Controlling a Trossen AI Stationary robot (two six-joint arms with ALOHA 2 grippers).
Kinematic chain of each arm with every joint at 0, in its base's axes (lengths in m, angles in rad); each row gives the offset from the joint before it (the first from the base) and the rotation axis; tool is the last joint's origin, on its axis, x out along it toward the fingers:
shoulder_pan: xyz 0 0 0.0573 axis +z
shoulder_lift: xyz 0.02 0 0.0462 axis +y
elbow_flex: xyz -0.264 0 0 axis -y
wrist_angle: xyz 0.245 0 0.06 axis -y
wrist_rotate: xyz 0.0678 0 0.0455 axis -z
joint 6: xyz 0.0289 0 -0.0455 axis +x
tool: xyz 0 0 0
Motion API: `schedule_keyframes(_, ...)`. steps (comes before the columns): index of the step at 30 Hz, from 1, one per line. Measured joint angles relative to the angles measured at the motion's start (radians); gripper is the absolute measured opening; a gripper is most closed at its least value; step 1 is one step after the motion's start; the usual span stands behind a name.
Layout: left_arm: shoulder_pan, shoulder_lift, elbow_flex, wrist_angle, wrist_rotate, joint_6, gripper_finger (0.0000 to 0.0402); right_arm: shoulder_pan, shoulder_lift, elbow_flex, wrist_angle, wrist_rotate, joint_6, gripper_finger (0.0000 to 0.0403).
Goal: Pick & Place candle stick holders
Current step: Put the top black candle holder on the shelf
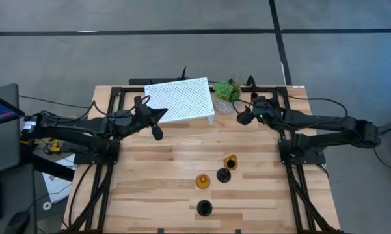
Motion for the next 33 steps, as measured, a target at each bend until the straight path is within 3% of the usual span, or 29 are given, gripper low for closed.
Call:
schedule_keyframes(9, 0.0, 0.001, 0.0, 0.0, 0.0, 0.0, 0.0008, -0.019, 0.019, 0.0, 0.083, -0.004, 0.0, 0.0213)
schedule_keyframes(21, 0.0, 0.002, 0.0, 0.0, 0.0, 0.0, 0.0008, -0.019, 0.019, 0.0, 0.077, 0.0, 0.0, 0.0076)
schedule_keyframes(28, 0.0, 0.002, 0.0, 0.0, 0.0, 0.0, 0.0008, -0.019, 0.019, 0.0, 0.069, 0.004, 0.0, 0.0018)
schedule_keyframes(33, 0.0, 0.002, 0.0, 0.0, 0.0, 0.0, 0.0008, -0.002, 0.017, 0.0, 0.069, 0.007, 0.0, 0.0009)
